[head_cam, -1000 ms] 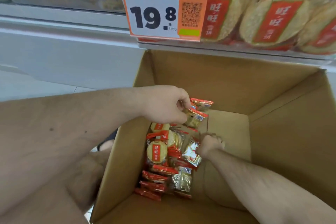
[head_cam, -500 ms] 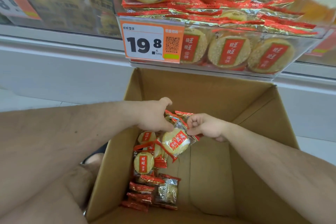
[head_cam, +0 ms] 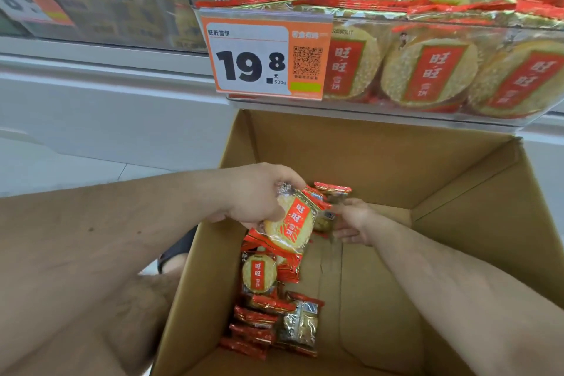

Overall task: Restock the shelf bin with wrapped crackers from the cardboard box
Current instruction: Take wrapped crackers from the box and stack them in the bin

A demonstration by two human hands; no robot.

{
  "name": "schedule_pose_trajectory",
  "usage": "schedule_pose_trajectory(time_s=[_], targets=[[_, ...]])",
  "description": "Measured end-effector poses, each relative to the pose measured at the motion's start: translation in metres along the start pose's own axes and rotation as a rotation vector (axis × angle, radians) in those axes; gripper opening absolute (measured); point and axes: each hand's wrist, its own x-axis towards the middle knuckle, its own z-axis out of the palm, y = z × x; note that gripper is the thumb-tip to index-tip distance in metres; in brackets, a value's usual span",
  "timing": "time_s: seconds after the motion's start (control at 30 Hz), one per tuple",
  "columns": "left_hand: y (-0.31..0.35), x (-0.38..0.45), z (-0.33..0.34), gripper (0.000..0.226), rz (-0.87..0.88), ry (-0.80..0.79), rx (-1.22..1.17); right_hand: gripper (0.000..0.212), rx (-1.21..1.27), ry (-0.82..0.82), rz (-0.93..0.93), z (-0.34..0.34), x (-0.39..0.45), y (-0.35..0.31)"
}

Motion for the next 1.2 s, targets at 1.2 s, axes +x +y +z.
schedule_pose_trajectory(time_s=[1.2], targets=[[0.047, -0.063, 0.001, 0.044, 0.433, 0.092, -0.532, 0.022, 0.37, 0.048, -0.836, -0.06, -0.286, -0.025]])
